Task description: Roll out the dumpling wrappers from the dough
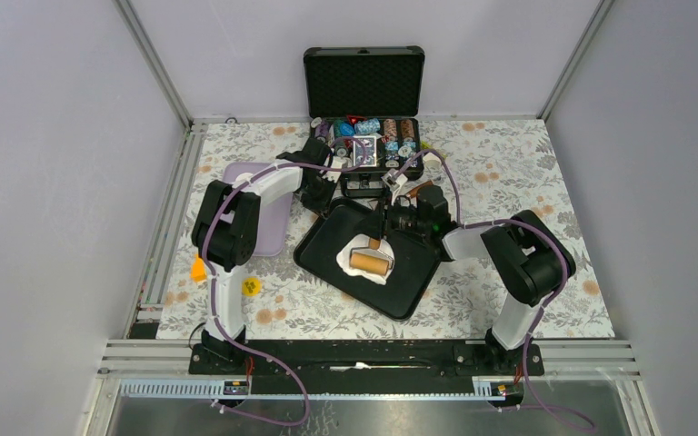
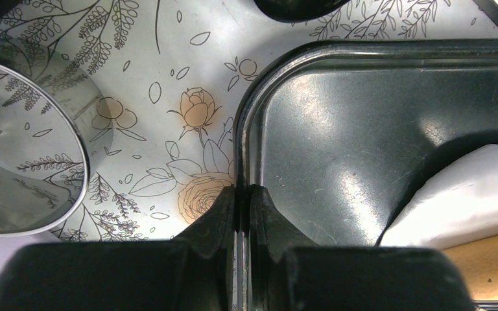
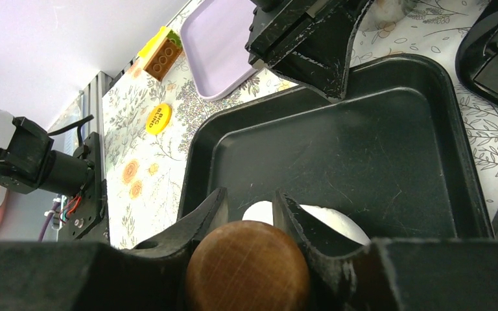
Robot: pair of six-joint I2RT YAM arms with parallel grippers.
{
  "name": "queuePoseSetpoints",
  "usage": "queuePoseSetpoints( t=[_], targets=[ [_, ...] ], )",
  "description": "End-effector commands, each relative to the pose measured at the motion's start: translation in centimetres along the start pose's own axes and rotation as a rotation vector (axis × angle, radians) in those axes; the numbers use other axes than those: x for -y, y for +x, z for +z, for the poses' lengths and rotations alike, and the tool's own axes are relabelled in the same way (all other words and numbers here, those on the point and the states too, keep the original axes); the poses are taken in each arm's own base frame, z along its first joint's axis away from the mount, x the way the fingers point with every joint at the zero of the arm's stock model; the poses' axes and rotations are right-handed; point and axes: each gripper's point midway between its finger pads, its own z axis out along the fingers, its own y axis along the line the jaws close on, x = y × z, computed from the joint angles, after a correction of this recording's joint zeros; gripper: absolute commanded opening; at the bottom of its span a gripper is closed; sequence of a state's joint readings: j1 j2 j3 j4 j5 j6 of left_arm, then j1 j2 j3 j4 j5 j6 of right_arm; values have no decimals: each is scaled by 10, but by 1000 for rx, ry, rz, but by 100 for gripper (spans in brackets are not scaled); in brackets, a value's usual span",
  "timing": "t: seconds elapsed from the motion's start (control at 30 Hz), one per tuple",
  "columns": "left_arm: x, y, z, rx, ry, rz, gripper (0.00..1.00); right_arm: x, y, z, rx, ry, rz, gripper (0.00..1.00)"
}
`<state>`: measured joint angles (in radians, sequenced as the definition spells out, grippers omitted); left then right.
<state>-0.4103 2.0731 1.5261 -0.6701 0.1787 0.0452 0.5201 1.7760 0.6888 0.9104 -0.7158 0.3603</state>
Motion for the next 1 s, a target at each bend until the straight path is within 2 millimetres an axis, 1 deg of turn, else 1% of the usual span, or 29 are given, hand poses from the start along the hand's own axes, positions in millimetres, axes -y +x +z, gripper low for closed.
queuePoseSetpoints(
  t=[0.0, 0.2, 0.47, 0.57, 0.63, 0.8, 0.97],
  targets=[
    [-14, 20, 13, -88, -42, 25, 0, 8, 122, -23, -352, 70, 138, 0],
    [-14, 20, 13, -88, -46, 23, 0, 6, 133, -26, -393, 68, 155, 0],
    [-15, 20, 14, -91, -47, 23, 0, -6, 142, -28, -426, 36, 159, 0],
    [-15, 21, 14, -93, -47, 22, 0, -7, 144, -29, -441, 46, 173, 0],
    [-15, 20, 14, -91, -48, 22, 0, -8, 144, -29, -440, 41, 176, 0],
    [-15, 20, 14, -92, -50, 21, 0, -18, 140, -33, -398, -2, 152, 0],
    [-16, 21, 14, -93, -53, 20, 0, -29, 138, -36, -397, -39, 142, 0]
  ],
)
